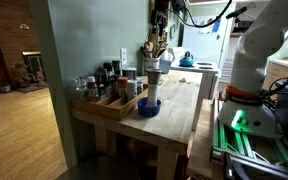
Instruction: Pick up the wooden spatula from the utensil holder and put it on the table
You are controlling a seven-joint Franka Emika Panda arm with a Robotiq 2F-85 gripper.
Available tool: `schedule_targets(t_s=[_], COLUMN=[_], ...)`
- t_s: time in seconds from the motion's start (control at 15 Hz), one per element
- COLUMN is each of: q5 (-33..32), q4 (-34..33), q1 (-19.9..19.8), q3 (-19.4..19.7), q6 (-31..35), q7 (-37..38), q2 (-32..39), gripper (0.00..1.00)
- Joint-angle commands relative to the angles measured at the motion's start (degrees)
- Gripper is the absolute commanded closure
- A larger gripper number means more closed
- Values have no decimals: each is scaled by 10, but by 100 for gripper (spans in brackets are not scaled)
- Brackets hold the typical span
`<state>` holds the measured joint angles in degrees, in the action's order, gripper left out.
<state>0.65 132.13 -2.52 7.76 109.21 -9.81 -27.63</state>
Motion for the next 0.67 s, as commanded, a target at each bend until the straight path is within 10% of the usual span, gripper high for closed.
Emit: schedule_targets(t_s=[0.0,0.6], q5=[5,80], q4=[-37,-241], q1=[-20,-107], q3=[13,122], q6=[0,-32], q7=[17,54], q2=[36,222], gripper=[0,0])
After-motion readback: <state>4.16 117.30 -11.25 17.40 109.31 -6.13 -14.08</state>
